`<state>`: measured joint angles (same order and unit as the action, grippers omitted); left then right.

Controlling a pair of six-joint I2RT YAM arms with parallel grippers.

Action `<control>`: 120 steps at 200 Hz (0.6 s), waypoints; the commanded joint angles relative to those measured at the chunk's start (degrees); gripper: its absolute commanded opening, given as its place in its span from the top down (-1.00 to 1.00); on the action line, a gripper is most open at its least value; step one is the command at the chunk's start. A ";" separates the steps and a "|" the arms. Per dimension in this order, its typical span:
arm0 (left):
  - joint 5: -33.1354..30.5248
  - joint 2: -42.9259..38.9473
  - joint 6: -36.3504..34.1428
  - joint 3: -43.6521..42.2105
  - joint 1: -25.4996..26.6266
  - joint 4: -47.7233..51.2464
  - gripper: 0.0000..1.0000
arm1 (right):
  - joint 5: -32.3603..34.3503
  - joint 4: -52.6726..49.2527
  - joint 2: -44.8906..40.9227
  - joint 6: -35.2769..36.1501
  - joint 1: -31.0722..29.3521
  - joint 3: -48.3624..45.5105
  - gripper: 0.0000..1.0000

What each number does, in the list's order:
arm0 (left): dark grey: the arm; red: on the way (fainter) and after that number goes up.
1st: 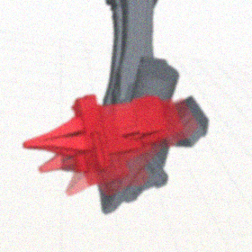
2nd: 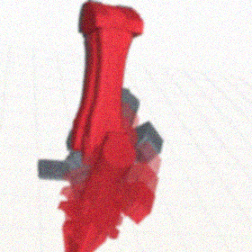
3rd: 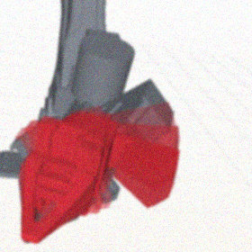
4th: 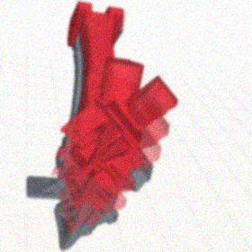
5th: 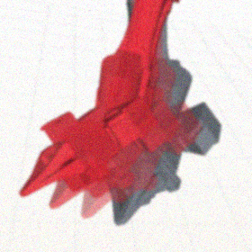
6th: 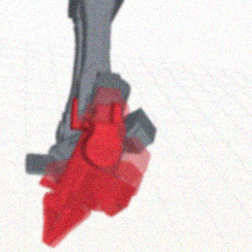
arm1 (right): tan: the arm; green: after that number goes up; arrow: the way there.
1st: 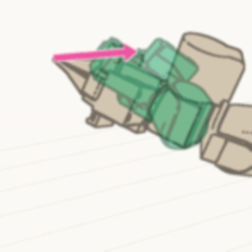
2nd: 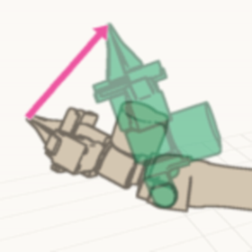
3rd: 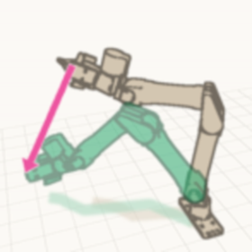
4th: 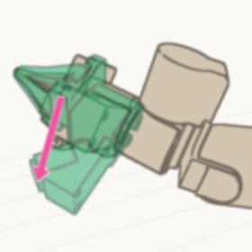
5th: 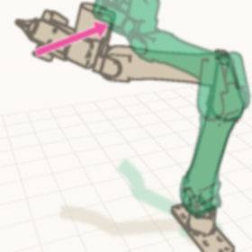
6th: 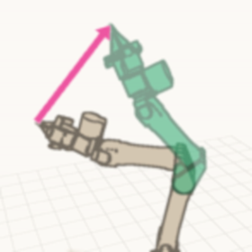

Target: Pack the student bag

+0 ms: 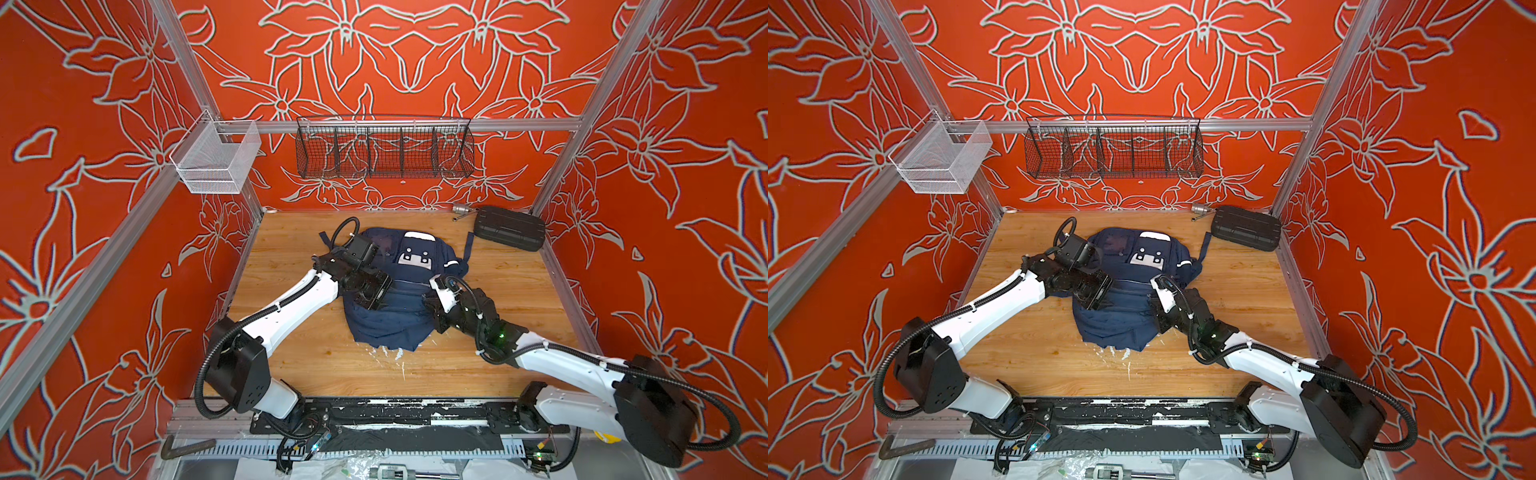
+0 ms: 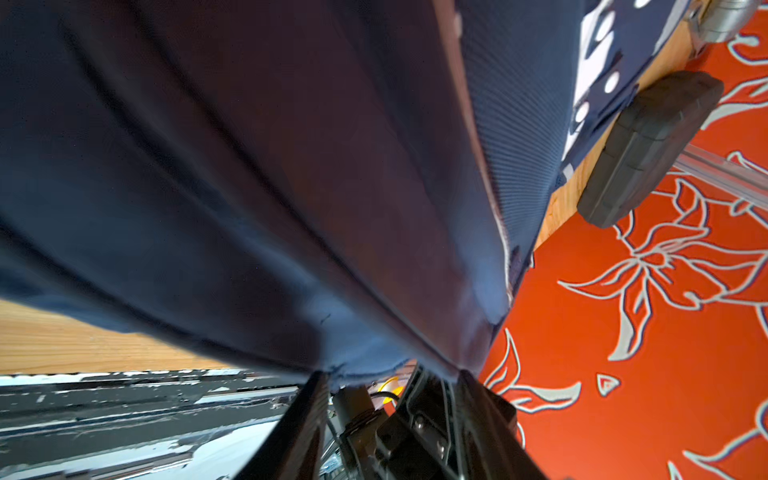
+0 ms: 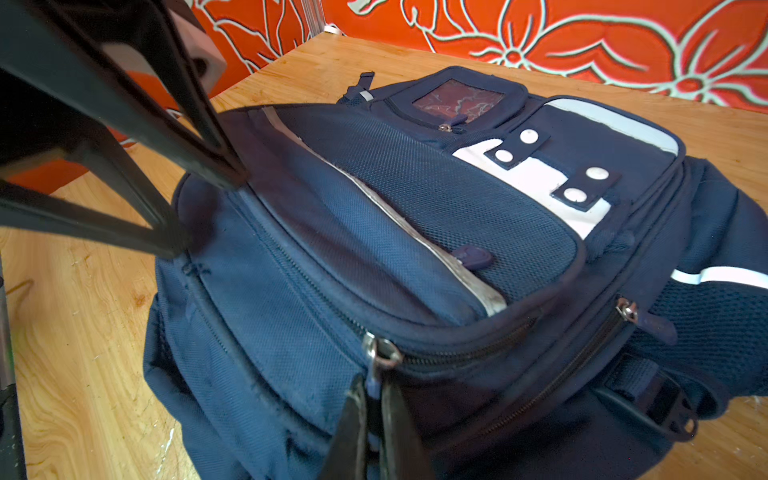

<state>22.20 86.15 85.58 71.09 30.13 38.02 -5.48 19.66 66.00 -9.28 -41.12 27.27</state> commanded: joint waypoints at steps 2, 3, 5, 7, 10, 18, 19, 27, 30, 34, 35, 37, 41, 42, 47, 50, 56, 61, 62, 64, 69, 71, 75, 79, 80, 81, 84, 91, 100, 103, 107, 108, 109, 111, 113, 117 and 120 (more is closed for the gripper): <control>-3.82 1.84 5.50 1.56 1.44 -4.00 0.01 | -0.81 4.68 -0.61 -0.68 -0.31 0.32 1.00; -3.95 2.05 5.49 1.75 1.52 -4.00 0.01 | -0.83 4.64 -0.61 -0.67 -0.29 0.33 1.00; -4.10 2.28 5.43 2.12 1.64 -3.94 0.01 | -0.85 4.67 -0.61 -0.66 -0.32 0.26 1.00; -4.31 2.54 5.40 2.61 1.76 -3.75 0.01 | -0.90 4.62 -0.61 -0.68 -0.33 0.20 1.00; -4.61 2.88 5.24 3.26 1.89 -3.48 0.01 | -0.97 4.67 -0.54 -0.67 -0.30 0.24 1.00; -5.35 4.00 4.84 4.98 2.29 -2.47 0.02 | -1.06 4.66 -0.51 -0.78 -0.33 0.24 1.00; -5.42 4.15 4.76 5.18 2.34 -2.40 0.01 | -1.04 4.67 -0.52 -0.85 -0.30 0.24 1.00; -5.75 5.21 4.27 6.39 2.62 -1.93 0.02 | -1.16 4.68 -0.39 -0.86 -0.42 0.24 1.00; -5.73 5.53 4.24 6.61 2.74 -1.78 0.03 | -1.24 4.66 -0.46 -0.87 -0.42 0.20 1.00; -5.76 5.96 4.24 6.86 2.90 -1.72 0.04 | -1.21 4.64 -0.42 -0.90 -0.48 0.24 1.00; -5.76 6.09 4.24 6.86 2.91 -1.72 0.04 | -1.21 4.62 -0.38 -0.91 -0.51 0.20 1.00; -5.72 6.30 4.24 6.87 3.05 -1.72 0.04 | -1.25 4.67 -0.42 -0.85 -0.53 0.21 1.00; -5.60 6.74 4.29 6.83 3.12 -1.71 0.07 | -1.21 4.73 -0.35 -0.91 -0.52 0.18 1.00; -5.55 6.79 4.31 6.80 3.11 -1.76 0.07 | -1.25 4.75 -0.39 -0.91 -0.53 0.17 1.00; -5.31 7.26 4.41 6.51 3.18 -1.92 0.13 | -1.33 4.72 -0.43 -0.75 -0.60 0.27 1.00; -5.06 7.42 4.49 6.21 3.27 -2.09 0.16 | -1.32 4.69 -0.42 -0.68 -0.62 0.31 1.00; -4.44 7.82 4.59 5.49 3.31 -2.68 0.33 | -1.17 4.52 -0.50 -0.69 -0.67 0.40 1.00; -4.17 7.97 4.67 4.92 3.23 -2.93 0.51 | -0.99 4.36 -0.59 -0.65 -0.71 0.38 1.00; -4.09 7.98 4.68 4.75 3.25 -2.98 0.53 | -0.97 4.39 -0.60 -0.65 -0.71 0.40 1.00; -3.94 8.05 4.68 4.52 3.26 -3.09 0.60 | -0.88 4.35 -0.60 -0.65 -0.65 0.41 1.00; -3.68 8.15 4.70 4.02 3.25 -3.21 0.73 | -0.84 4.27 -0.68 -0.53 -0.68 0.40 1.00; -3.55 8.11 4.69 3.81 3.22 -3.21 0.79 | -0.78 4.27 -0.76 -0.49 -0.66 0.35 1.00; -3.39 8.07 4.62 3.52 3.19 -3.22 0.94 | -0.65 4.06 -0.82 -0.29 -0.70 0.41 1.00; -3.24 8.03 4.51 3.25 3.13 -3.17 1.00 | -0.35 3.73 -0.95 -0.17 -0.65 0.37 1.00; -3.18 8.00 4.46 3.22 3.16 -3.19 1.00 | -0.29 3.68 -1.00 -0.19 -0.68 0.35 1.00; -3.15 7.99 4.44 3.15 3.17 -3.16 1.00 | -0.22 3.61 -1.07 -0.20 -0.70 0.39 1.00; -3.06 7.93 4.30 3.03 3.05 -3.13 1.00 | 0.14 3.34 -1.24 -0.18 -0.70 0.41 1.00; -2.81 7.53 3.70 2.83 2.78 -2.83 1.00 | 0.87 2.90 -1.61 -0.23 -0.68 0.25 1.00; -2.74 6.85 2.62 2.61 2.33 -2.45 1.00 | 1.92 2.47 -2.23 -0.38 -0.67 -0.01 1.00; -2.71 6.58 2.12 2.50 2.13 -2.43 1.00 | 2.21 2.41 -2.46 -0.32 -0.61 -0.26 1.00; -2.72 6.17 1.55 2.36 1.79 -2.42 1.00 | 2.33 2.55 -2.80 -0.38 -0.55 -0.56 1.00; -2.66 6.11 1.40 2.37 1.78 -2.42 1.00 | 2.36 2.56 -2.85 -0.38 -0.50 -0.60 1.00; -2.67 5.99 1.24 2.34 1.73 -2.42 1.00 | 2.34 2.57 -2.96 -0.43 -0.47 -0.66 1.00; -2.64 5.70 1.01 2.13 1.52 -2.47 1.00 | 2.34 2.60 -3.08 -0.44 -0.39 -0.82 1.00; -2.61 5.46 0.73 2.04 1.38 -2.55 1.00 | 2.34 2.65 -3.31 -0.43 -0.32 -0.94 1.00; -2.48 4.94 0.25 1.60 1.07 -2.76 1.00 | 2.40 2.52 -3.61 -0.44 -0.07 -1.20 1.00; -2.30 4.51 0.06 1.33 0.75 -2.85 1.00 | 2.65 2.32 -3.79 -0.59 0.07 -1.31 1.00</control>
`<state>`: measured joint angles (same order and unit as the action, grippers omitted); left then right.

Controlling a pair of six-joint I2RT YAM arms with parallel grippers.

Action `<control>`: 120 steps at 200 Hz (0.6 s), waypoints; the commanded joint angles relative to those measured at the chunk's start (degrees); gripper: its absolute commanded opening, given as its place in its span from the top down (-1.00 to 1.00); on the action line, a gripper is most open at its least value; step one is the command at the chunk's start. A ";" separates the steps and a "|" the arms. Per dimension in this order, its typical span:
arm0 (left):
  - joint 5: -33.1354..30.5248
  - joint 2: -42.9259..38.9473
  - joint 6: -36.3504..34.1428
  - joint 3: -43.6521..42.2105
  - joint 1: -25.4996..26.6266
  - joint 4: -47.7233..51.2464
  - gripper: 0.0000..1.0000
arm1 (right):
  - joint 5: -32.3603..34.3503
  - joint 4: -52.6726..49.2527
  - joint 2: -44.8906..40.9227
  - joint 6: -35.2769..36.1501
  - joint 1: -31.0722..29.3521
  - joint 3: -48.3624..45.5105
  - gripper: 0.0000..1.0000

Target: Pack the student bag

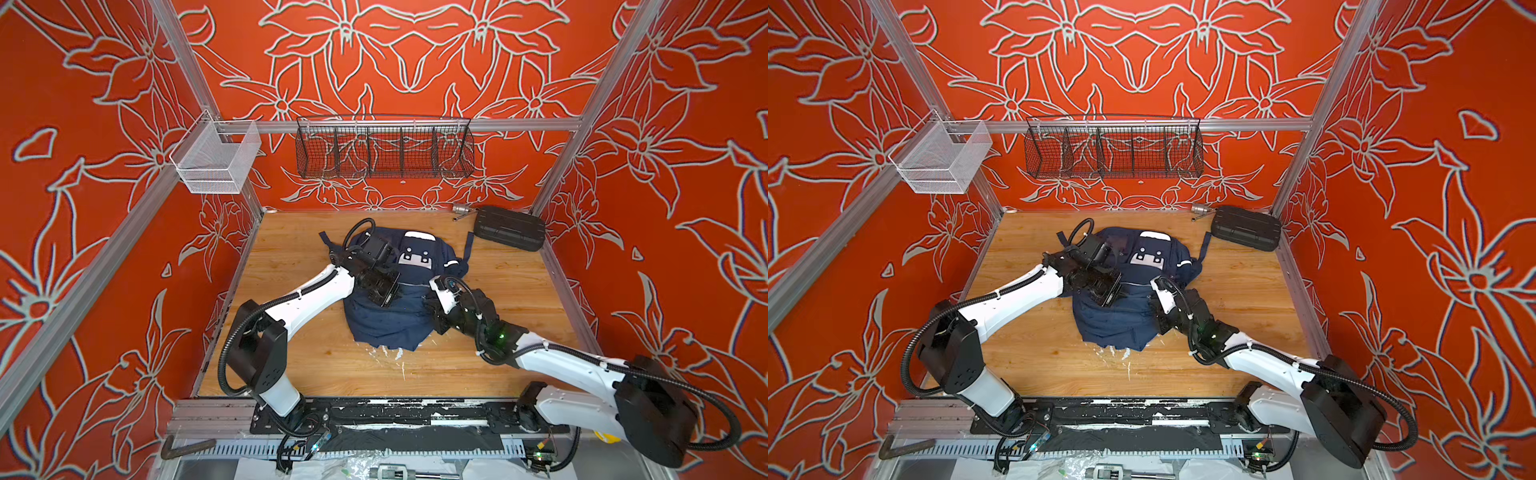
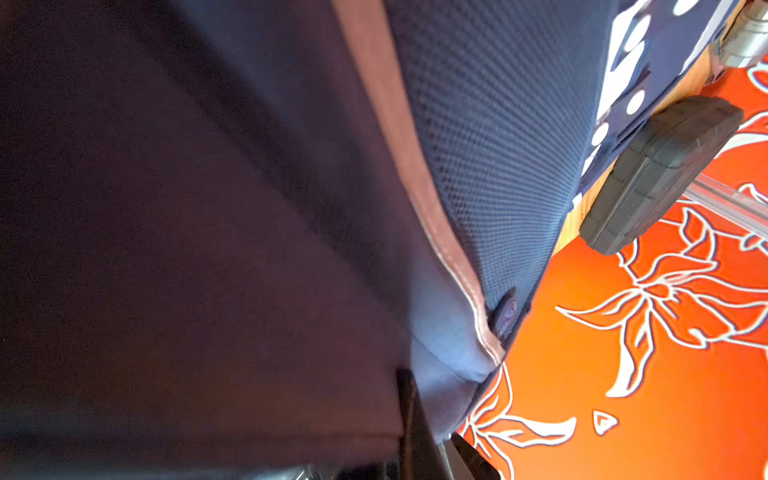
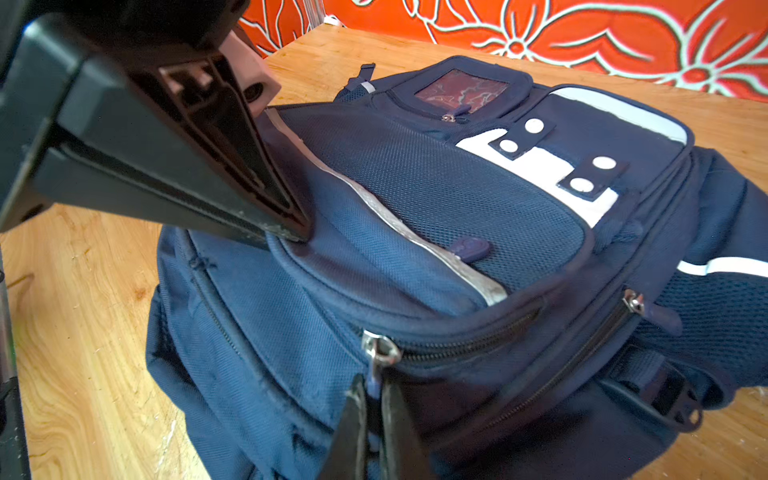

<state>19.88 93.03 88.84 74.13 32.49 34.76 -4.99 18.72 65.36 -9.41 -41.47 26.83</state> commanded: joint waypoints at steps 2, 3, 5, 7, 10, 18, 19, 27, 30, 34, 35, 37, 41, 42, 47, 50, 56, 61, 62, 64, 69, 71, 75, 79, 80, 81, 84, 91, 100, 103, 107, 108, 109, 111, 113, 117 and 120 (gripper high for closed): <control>-0.01 -2.63 -3.33 -1.93 -1.83 0.40 1.00 | 2.29 3.12 -3.27 -0.53 0.60 -1.00 1.00; 0.08 -2.74 -3.41 -2.04 -1.96 0.44 1.00 | 2.37 2.97 -3.38 -0.57 0.69 -1.04 1.00; 0.14 -3.05 -3.52 -2.23 -2.16 0.47 1.00 | 2.49 2.79 -3.51 -0.69 0.91 -1.07 1.00; 0.24 -3.37 -3.63 -2.47 -2.34 0.43 1.00 | 2.61 2.61 -3.69 -0.81 1.05 -1.14 1.00; 0.31 -3.79 -3.81 -2.80 -2.60 0.40 1.00 | 2.73 2.19 -3.91 -0.87 1.48 -1.21 1.00; 0.53 -5.00 -4.25 -3.58 -3.29 0.77 1.00 | 2.46 1.24 -4.23 -1.05 2.54 -1.41 1.00; 0.56 -5.16 -4.31 -3.70 -3.34 0.80 1.00 | 2.36 1.06 -4.25 -1.05 2.72 -1.46 1.00; 0.57 -6.31 -4.94 -4.30 -3.86 1.16 1.00 | 2.03 0.17 -4.51 -1.51 4.17 -1.56 1.00; 0.60 -6.77 -5.17 -4.52 -4.03 1.30 1.00 | 1.78 -0.02 -4.43 -1.63 4.81 -1.60 1.00; 0.68 -7.24 -5.44 -4.65 -4.33 1.55 1.00 | 1.13 -0.23 -4.33 -1.85 5.52 -1.75 1.00; 0.73 -7.38 -5.48 -4.86 -4.33 1.59 1.00 | 1.00 -0.24 -4.35 -1.89 5.83 -1.77 1.00; 0.76 -7.59 -5.55 -5.00 -4.38 1.68 1.00 | 0.63 -0.39 -4.30 -2.01 6.42 -1.84 1.00; 0.88 -8.01 -5.68 -5.32 -4.60 1.71 1.00 | -0.07 -0.45 -4.09 -2.25 7.35 -1.87 1.00; 0.92 -8.11 -5.69 -5.32 -4.69 1.71 1.00 | -0.26 -0.44 -3.99 -2.25 7.45 -1.87 1.00; 1.10 -8.66 -5.65 -5.88 -4.83 1.63 1.00 | -0.95 -0.54 -3.70 -2.37 8.41 -1.82 1.00; 1.20 -8.92 -5.57 -6.18 -4.96 1.51 1.00 | -1.15 -0.67 -3.53 -2.46 9.07 -1.79 1.00; 1.30 -9.47 -5.28 -6.85 -5.04 1.10 1.00 | -1.37 -0.85 -3.13 -2.41 9.99 -1.63 1.00; 1.42 -9.91 -4.96 -7.41 -5.07 0.54 1.00 | -1.66 -1.07 -2.78 -2.21 10.70 -1.37 1.00; 1.45 -9.99 -4.96 -7.50 -5.13 0.47 1.00 | -1.67 -1.15 -2.69 -2.11 10.79 -1.31 1.00; 1.49 -10.16 -4.87 -7.68 -5.13 0.35 1.00 | -1.68 -1.30 -2.52 -1.97 11.04 -1.20 1.00; 1.54 -10.44 -4.53 -8.01 -5.13 0.16 1.00 | -1.70 -1.55 -2.28 -1.80 11.42 -0.94 1.00; 1.56 -10.49 -4.48 -8.14 -5.15 0.07 1.00 | -1.78 -1.64 -2.15 -1.61 11.59 -0.84 1.00; 1.62 -10.60 -4.38 -8.33 -5.16 -0.18 1.00 | -1.87 -1.73 -1.94 -1.36 11.90 -0.74 1.00; 1.83 -10.70 -4.42 -8.49 -5.22 -0.43 1.00 | -1.94 -1.83 -1.75 -1.05 12.21 -0.58 1.00; 1.92 -10.74 -4.48 -8.48 -5.19 -0.46 1.00 | -1.90 -1.88 -1.70 -0.96 12.30 -0.52 1.00; 1.96 -10.75 -4.47 -8.43 -5.22 -0.43 1.00 | -1.84 -1.91 -1.63 -0.92 12.34 -0.49 1.00; 1.99 -10.72 -4.46 -8.47 -5.24 -0.40 1.00 | -1.78 -2.05 -1.46 -0.80 12.54 -0.42 1.00; 2.30 -10.81 -4.53 -8.52 -5.24 -0.39 1.00 | -1.78 -2.21 -1.20 -0.55 13.03 -0.29 1.00; 2.77 -10.85 -4.70 -8.47 -5.24 -0.33 1.00 | -1.94 -1.94 -0.74 -0.50 13.67 -0.29 1.00; 2.85 -10.86 -4.77 -8.47 -5.23 -0.31 1.00 | -1.95 -1.93 -0.65 -0.39 13.82 -0.35 1.00; 2.95 -10.89 -4.82 -8.47 -5.23 -0.24 1.00 | -1.99 -2.02 -0.55 -0.35 14.05 -0.22 1.00; 2.96 -10.92 -4.82 -8.52 -5.24 -0.23 1.00 | -1.97 -2.02 -0.52 -0.30 14.14 -0.21 1.00; 2.97 -10.98 -4.82 -8.50 -5.20 -0.23 1.00 | -1.96 -2.02 -0.42 -0.33 14.18 -0.21 1.00; 2.97 -11.02 -4.81 -8.52 -5.23 -0.16 1.00 | -2.02 -2.02 -0.39 -0.32 14.24 -0.24 1.00; 3.04 -11.05 -4.86 -8.55 -5.24 -0.10 1.00 | -2.03 -2.02 -0.30 -0.30 14.34 -0.23 1.00; 3.09 -11.16 -4.83 -8.64 -5.20 0.03 1.00 | -2.11 -1.87 -0.17 -0.27 14.53 -0.28 1.00; 3.08 -11.25 -4.94 -8.71 -5.30 0.04 1.00 | -2.24 -1.85 -0.03 -0.36 14.73 -0.30 1.00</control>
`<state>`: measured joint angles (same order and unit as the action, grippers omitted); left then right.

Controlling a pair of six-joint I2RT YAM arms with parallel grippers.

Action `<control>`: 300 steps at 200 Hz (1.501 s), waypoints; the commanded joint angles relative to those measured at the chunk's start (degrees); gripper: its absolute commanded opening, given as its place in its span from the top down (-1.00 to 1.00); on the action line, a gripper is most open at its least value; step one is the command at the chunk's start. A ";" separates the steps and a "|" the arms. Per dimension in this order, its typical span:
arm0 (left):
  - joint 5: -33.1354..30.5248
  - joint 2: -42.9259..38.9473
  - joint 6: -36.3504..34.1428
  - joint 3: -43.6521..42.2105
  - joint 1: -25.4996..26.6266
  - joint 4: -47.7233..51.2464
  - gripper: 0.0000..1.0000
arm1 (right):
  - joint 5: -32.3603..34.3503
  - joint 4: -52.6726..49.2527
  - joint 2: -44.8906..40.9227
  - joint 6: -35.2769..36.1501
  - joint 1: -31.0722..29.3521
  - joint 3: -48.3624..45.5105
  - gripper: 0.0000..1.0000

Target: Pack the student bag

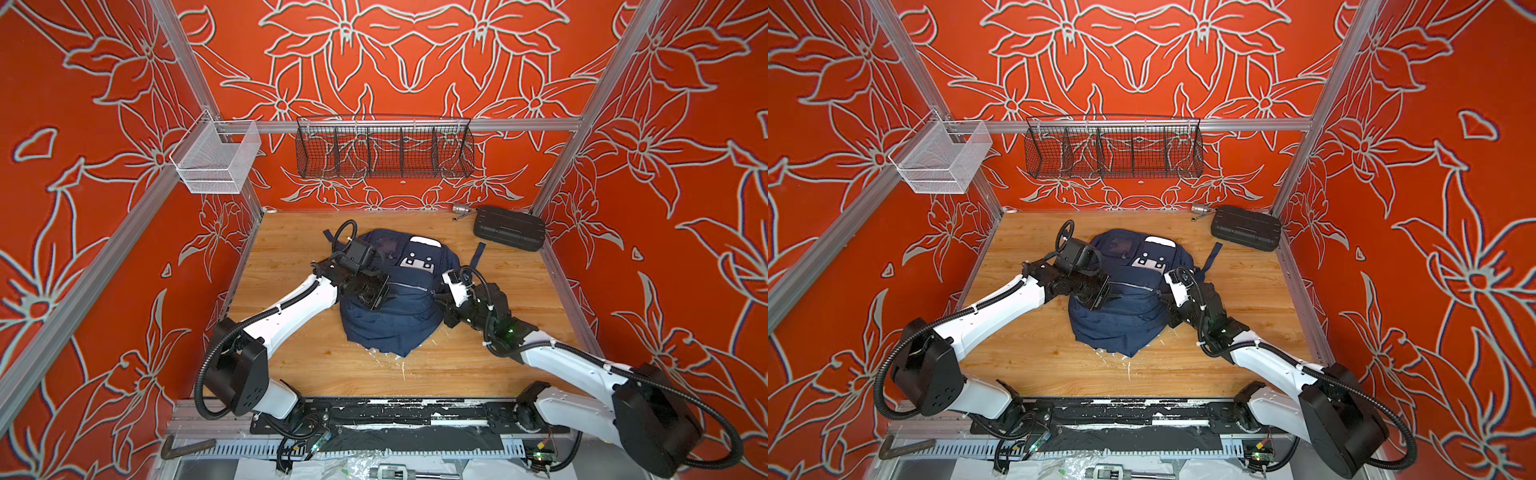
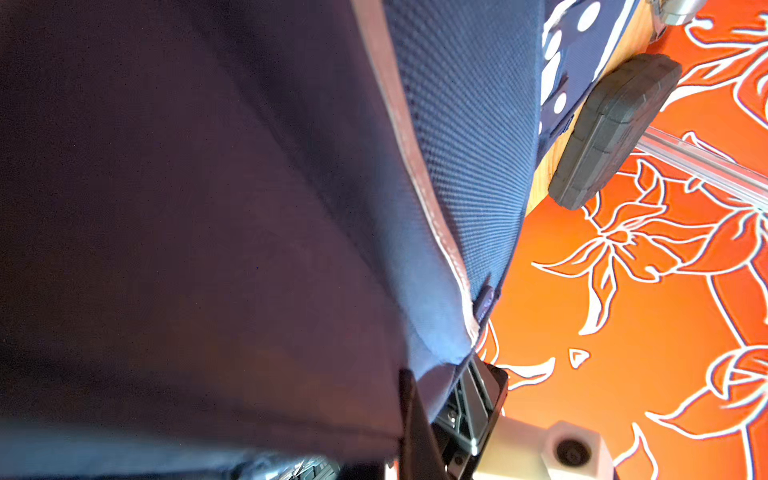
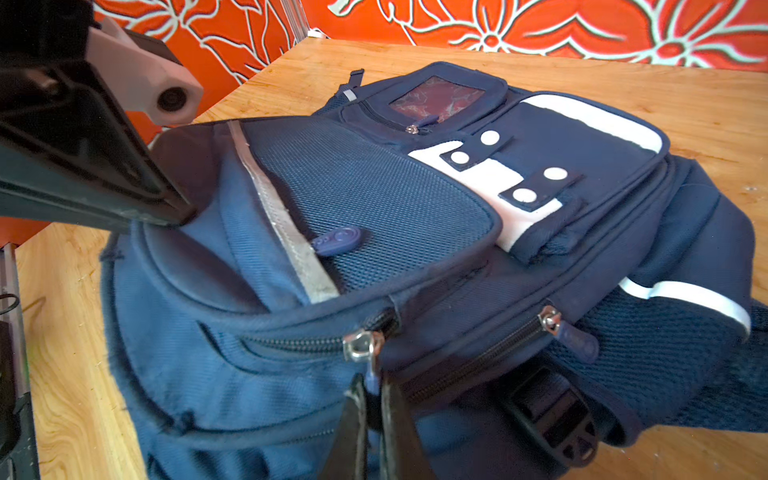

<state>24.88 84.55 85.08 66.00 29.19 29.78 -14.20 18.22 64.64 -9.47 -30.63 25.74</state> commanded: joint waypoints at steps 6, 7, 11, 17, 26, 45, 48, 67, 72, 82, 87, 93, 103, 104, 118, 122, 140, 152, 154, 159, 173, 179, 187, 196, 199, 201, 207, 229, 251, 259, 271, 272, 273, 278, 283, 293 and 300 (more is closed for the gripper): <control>-1.92 -3.05 -1.08 -0.76 -2.01 5.02 1.00 | 6.97 -1.39 0.99 -0.43 4.23 0.73 1.00; -1.93 -3.11 -1.07 -0.81 -2.02 5.02 1.00 | 6.94 -1.41 1.09 -0.44 4.25 0.73 1.00; -1.92 -3.24 -1.10 -0.93 -2.03 5.02 1.00 | 6.89 -1.36 1.24 -0.53 4.43 0.64 1.00; -1.99 -3.53 -0.98 -1.12 -1.95 5.11 1.00 | 6.81 -1.50 1.66 -0.86 4.74 0.71 1.00; -2.03 -3.89 -0.80 -1.43 -2.00 4.98 1.00 | 6.73 -1.43 2.35 -1.06 5.17 0.80 1.00; -1.87 -4.22 -0.49 -1.83 -2.00 4.63 1.00 | 5.94 -1.15 3.83 -1.05 5.60 1.36 1.00; -1.86 -4.22 -0.47 -1.84 -1.98 4.53 1.00 | 5.89 -1.16 4.07 -0.99 5.73 1.60 1.00; -2.06 -4.04 -0.26 -1.92 -1.81 3.96 1.00 | 4.69 -1.89 5.68 -0.68 5.84 3.28 1.00; -2.07 -3.97 -0.31 -1.85 -1.81 3.74 1.00 | 4.20 -2.24 5.99 -0.48 5.83 3.86 1.00; -2.17 -3.54 -0.18 -1.67 -1.63 3.26 1.00 | 3.25 -2.32 6.04 0.04 5.85 4.31 1.00; -2.29 -3.45 -0.49 -1.66 -1.55 2.38 1.00 | 3.13 -2.18 5.73 0.28 5.84 4.21 1.00; -2.47 -3.33 -0.93 -1.45 -1.37 1.56 0.81 | 3.12 -1.98 5.03 0.53 5.85 3.99 0.92; -4.42 -3.48 -1.70 -0.19 -0.54 2.02 0.42 | 3.51 -2.15 3.45 0.79 5.85 3.62 0.69; -4.72 -3.54 -1.86 0.00 -0.41 2.11 0.39 | 3.58 -2.27 3.24 0.83 5.85 3.62 0.66; -9.42 -4.10 -5.16 3.69 1.38 5.73 0.15 | 4.52 -4.63 0.05 1.71 5.85 3.62 0.29; -10.38 -4.12 -6.55 4.92 1.67 6.87 0.12 | 4.88 -5.50 -0.89 1.94 5.85 3.63 0.23; -15.32 -4.56 -12.36 9.83 2.75 13.57 0.07 | 7.54 -10.64 -6.18 2.41 5.85 4.05 -0.11; -19.40 -5.46 -15.24 11.39 2.77 17.74 0.00 | 11.25 -14.51 -9.81 1.42 5.92 4.17 -0.40; -20.02 -5.65 -15.76 11.47 2.73 18.18 -0.04 | 11.83 -15.05 -10.44 1.31 5.93 4.22 -0.45; -21.98 -6.36 -17.50 11.48 2.79 18.85 -0.19 | 13.33 -16.37 -11.94 1.21 5.93 4.17 -0.58; -28.39 -8.77 -22.05 10.95 2.53 20.73 -0.95 | 17.36 -19.80 -16.15 2.29 6.09 4.40 -0.94; -31.11 -10.04 -24.33 10.36 2.24 20.84 -0.95 | 19.72 -20.81 -17.81 2.95 6.20 4.39 -0.94; -35.11 -11.86 -27.17 9.31 1.77 20.99 -0.95 | 23.34 -22.09 -19.67 3.61 6.43 4.47 -0.94; -39.68 -14.08 -30.99 7.55 1.04 19.91 -0.95 | 26.87 -23.04 -20.87 4.55 7.03 4.54 -0.94; -41.04 -14.88 -32.49 6.76 0.77 19.27 -0.95 | 27.82 -23.27 -21.10 5.01 7.43 4.46 -0.94; -41.97 -15.41 -33.72 6.22 0.49 18.87 -0.95 | 28.15 -23.37 -21.24 5.31 7.72 4.47 -0.94; -45.41 -17.05 -36.70 4.36 0.00 17.63 -0.95 | 29.43 -23.38 -21.16 6.30 8.50 4.25 -0.94; -55.05 -23.44 -49.11 -5.38 -4.15 9.37 -0.95 | 31.34 -20.87 -17.55 8.17 13.36 3.00 -0.94; -55.90 -29.83 -63.15 -18.25 -11.02 -5.71 -0.95 | 30.71 -10.25 -11.87 9.52 18.14 -0.68 -0.94; -54.41 -31.20 -68.10 -23.29 -13.62 -12.20 -0.95 | 30.71 -5.60 -9.50 9.87 19.58 -2.09 -0.94; -52.64 -32.29 -71.61 -30.06 -17.23 -20.47 -0.97 | 31.89 -0.22 -5.53 9.66 21.45 -3.06 -0.94; -52.34 -32.32 -72.01 -30.58 -17.50 -21.12 -0.97 | 31.83 0.14 -5.20 9.70 21.65 -3.10 -0.94; -52.10 -32.33 -72.31 -31.02 -17.81 -21.72 -0.97 | 31.76 0.50 -4.91 9.76 21.83 -3.13 -0.94; -51.27 -32.30 -73.72 -33.39 -18.89 -24.83 -0.97 | 30.88 2.39 -3.18 9.97 22.68 -3.29 -0.94; -50.69 -32.08 -74.69 -35.75 -19.71 -28.13 -0.97 | 29.82 4.43 -1.37 10.00 23.55 -3.60 -0.94; -49.59 -30.96 -76.72 -39.92 -20.86 -34.55 -0.97 | 27.87 9.62 2.23 9.54 25.04 -4.63 -0.94; -49.64 -30.25 -77.20 -42.31 -21.18 -38.44 -0.98 | 27.28 14.36 4.58 9.31 25.78 -5.85 -0.94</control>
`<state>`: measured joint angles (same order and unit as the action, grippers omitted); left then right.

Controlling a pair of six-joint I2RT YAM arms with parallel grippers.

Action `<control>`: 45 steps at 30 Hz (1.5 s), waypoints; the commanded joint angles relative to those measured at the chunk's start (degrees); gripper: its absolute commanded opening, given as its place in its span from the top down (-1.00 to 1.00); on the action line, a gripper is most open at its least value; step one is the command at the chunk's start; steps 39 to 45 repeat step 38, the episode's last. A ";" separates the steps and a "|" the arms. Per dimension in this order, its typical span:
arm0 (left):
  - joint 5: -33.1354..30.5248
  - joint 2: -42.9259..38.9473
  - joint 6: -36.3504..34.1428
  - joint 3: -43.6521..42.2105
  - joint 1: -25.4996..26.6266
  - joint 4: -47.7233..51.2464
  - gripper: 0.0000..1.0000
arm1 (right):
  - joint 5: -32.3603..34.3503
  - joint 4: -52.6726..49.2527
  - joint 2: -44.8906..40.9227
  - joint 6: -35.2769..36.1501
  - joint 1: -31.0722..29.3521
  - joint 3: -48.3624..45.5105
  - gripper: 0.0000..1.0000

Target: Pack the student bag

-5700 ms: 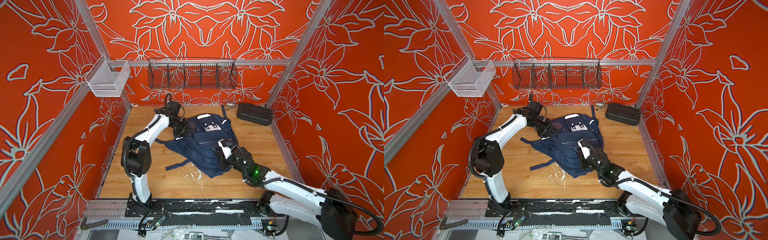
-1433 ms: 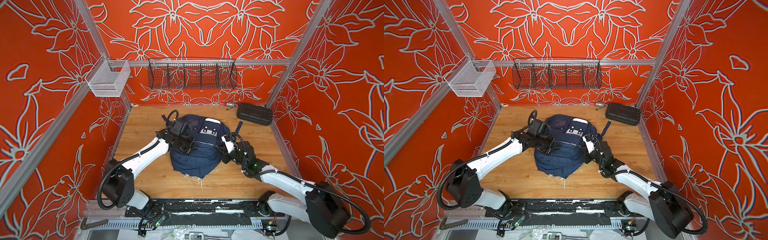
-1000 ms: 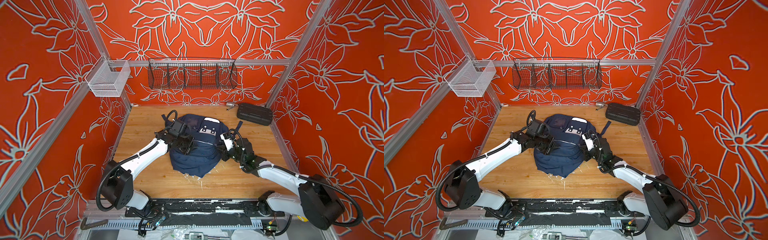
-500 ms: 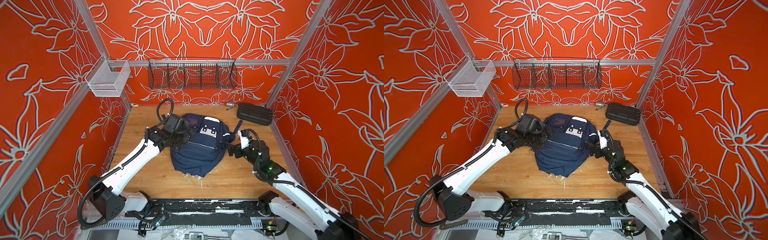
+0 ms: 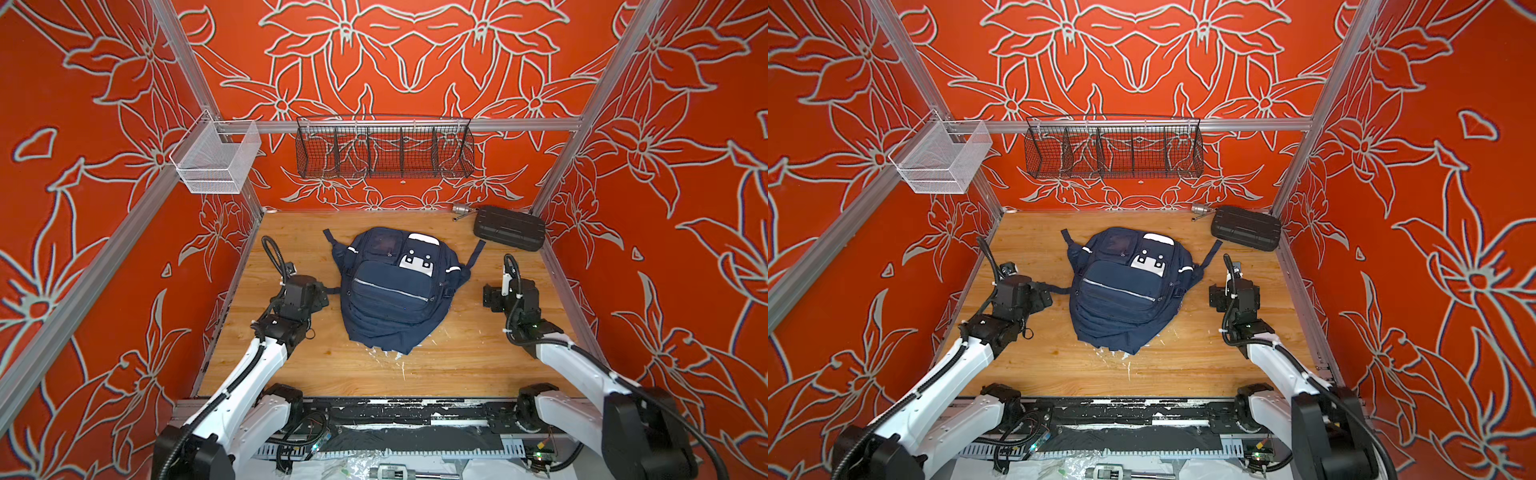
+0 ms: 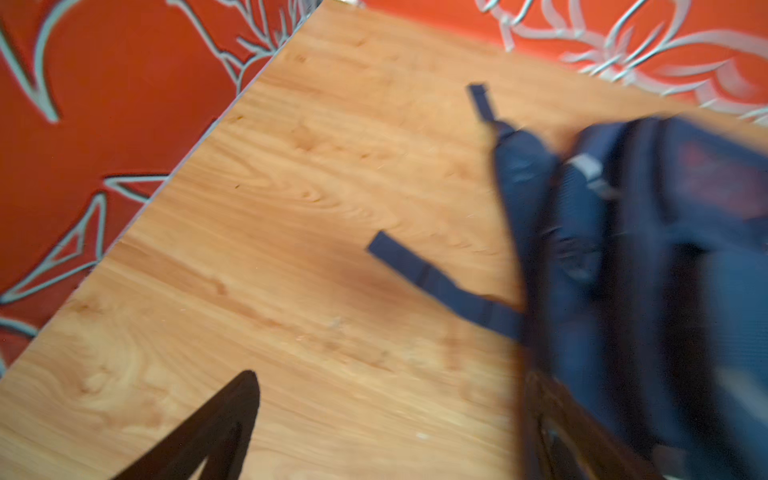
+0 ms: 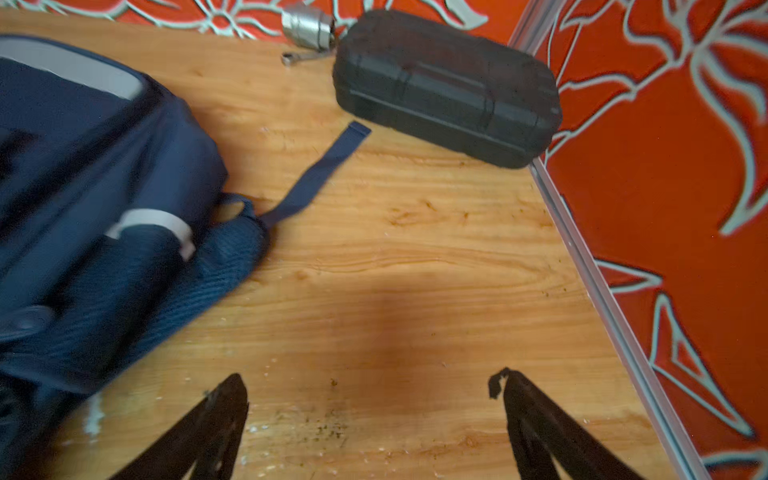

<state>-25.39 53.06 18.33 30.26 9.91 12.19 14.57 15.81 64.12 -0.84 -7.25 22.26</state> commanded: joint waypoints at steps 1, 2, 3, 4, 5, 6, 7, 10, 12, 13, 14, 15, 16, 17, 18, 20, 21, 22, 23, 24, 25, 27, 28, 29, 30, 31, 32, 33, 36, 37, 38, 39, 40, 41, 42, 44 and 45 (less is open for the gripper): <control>0.66 1.30 -10.56 -6.86 -2.00 -21.30 -0.98 | -1.57 17.52 5.43 0.58 2.45 -2.56 -0.94; 2.01 1.64 -11.96 -8.39 -2.25 -24.07 -0.98 | -2.26 22.03 7.17 0.64 2.85 -3.73 -0.94; 3.51 2.03 -13.23 -9.70 -2.40 -26.13 -0.98 | -3.16 25.96 9.17 0.71 3.31 -4.59 -0.94; 5.21 2.65 -14.23 -10.86 -2.79 -28.25 -0.98 | -3.95 25.68 11.02 0.81 3.46 -4.06 -0.94; 6.38 3.01 -14.96 -12.41 -3.09 -31.66 -0.98 | -4.50 27.12 12.71 0.87 3.54 -3.85 -0.94; 7.23 5.43 -15.50 -14.13 -3.57 -36.19 -0.96 | -5.51 30.62 15.32 1.40 3.55 -4.55 -0.94; 9.04 5.98 -16.26 -14.41 -4.19 -37.83 -0.96 | -6.19 33.02 17.17 1.79 3.55 -4.77 -0.94; 16.49 11.57 -17.39 -15.91 -8.07 -45.56 -0.96 | -6.64 28.87 16.45 1.56 3.62 -3.59 -0.94; 21.48 17.14 -18.44 -16.66 -9.47 -50.99 -0.97 | -7.02 31.51 17.60 1.71 3.75 -3.95 -0.94; 24.43 19.30 -19.93 -15.87 -9.45 -51.91 -0.95 | -7.01 30.25 17.34 1.78 3.75 -3.67 -0.94; 27.06 19.62 -21.21 -13.31 -9.47 -47.00 -0.94 | -7.10 28.75 16.82 1.72 3.75 -3.31 -0.94; 29.29 20.62 -22.50 -11.15 -9.46 -44.16 -0.94 | -7.09 29.97 17.17 1.73 3.75 -3.53 -0.94; 28.65 22.16 -22.22 -10.34 -9.47 -44.67 -0.94 | -7.07 30.54 17.44 1.72 3.73 -3.70 -0.94; 26.21 22.75 -20.95 -8.37 -9.47 -41.37 -0.94 | -7.10 29.52 17.16 1.81 3.76 -3.45 -0.94; 22.29 24.06 -18.75 -6.92 -9.47 -40.41 -0.94 | -7.10 29.18 16.92 1.79 3.76 -3.41 -0.94; 22.08 23.94 -17.80 -6.59 -10.21 -39.71 -0.94 | -7.10 29.87 17.10 1.76 3.76 -3.54 -0.94; 22.00 24.17 -17.89 -6.60 -10.20 -40.03 -0.94 | -7.10 29.20 16.95 1.78 3.73 -3.37 -0.94; 22.12 24.11 -17.89 -6.23 -10.19 -39.17 -0.94 | -7.10 29.79 17.15 1.77 3.73 -3.52 -0.94; 22.01 24.16 -17.89 -6.62 -10.22 -40.03 -0.94 | -7.10 29.76 17.18 1.79 3.75 -3.50 -0.94; 21.99 23.87 -17.81 -6.49 -10.18 -39.55 -0.94 | -7.10 29.32 17.06 1.73 3.75 -3.38 -0.94; 21.95 24.14 -17.80 -6.61 -10.18 -39.97 -0.94 | -7.10 29.59 17.16 1.72 3.73 -3.43 -0.94; 22.06 24.11 -17.84 -6.41 -10.22 -39.65 -0.94 | -7.10 29.41 17.09 1.77 3.73 -3.38 -0.94; 22.05 24.19 -17.82 -6.40 -10.19 -39.56 -0.94 | -7.10 29.58 17.09 1.83 3.81 -3.43 -0.94; 22.13 24.28 -17.84 -6.27 -10.25 -39.43 -0.94 | -7.10 29.58 17.11 1.81 3.74 -3.45 -0.94; 22.21 24.29 -17.89 -6.27 -10.26 -39.47 -0.94 | -7.10 29.43 17.09 1.81 3.77 -3.37 -0.94; 22.20 24.36 -17.89 -6.14 -10.26 -39.43 -0.94 | -7.10 29.53 17.13 1.89 3.73 -3.36 -0.94; 22.33 24.73 -17.81 -5.97 -10.31 -39.30 -0.94 | -7.10 29.49 17.19 1.89 3.75 -3.36 -0.94; 23.14 24.71 -17.64 -5.66 -10.73 -38.76 -0.94 | -7.10 29.45 17.18 1.87 3.77 -3.28 -0.94; 23.06 24.65 -17.62 -5.91 -10.84 -39.15 -0.94 | -7.10 29.44 17.09 1.81 3.74 -3.36 -0.94; 23.01 24.35 -17.62 -6.06 -10.77 -39.20 -0.94 | -7.04 29.54 17.12 1.84 3.73 -3.45 -0.94; 23.05 23.99 -17.62 -6.41 -10.83 -39.49 -0.94 | -7.10 29.54 17.02 1.82 3.79 -3.50 -0.94; 23.05 23.99 -17.62 -6.41 -10.83 -39.49 -0.94 | -7.10 29.54 17.02 1.82 3.79 -3.50 -0.94; 23.05 23.99 -17.62 -6.41 -10.83 -39.49 -0.94 | -7.10 29.54 17.02 1.82 3.79 -3.50 -0.94; 23.05 23.99 -17.62 -6.41 -10.83 -39.49 -0.94 | -7.10 29.54 17.02 1.82 3.79 -3.50 -0.94; 23.05 23.99 -17.62 -6.41 -10.83 -39.49 -0.94 | -7.10 29.54 17.02 1.82 3.79 -3.50 -0.94; 23.05 23.99 -17.62 -6.41 -10.83 -39.49 -0.94 | -7.10 29.54 17.02 1.82 3.79 -3.50 -0.94; 23.05 23.99 -17.62 -6.41 -10.83 -39.49 -0.94 | -7.10 29.54 17.02 1.82 3.79 -3.50 -0.94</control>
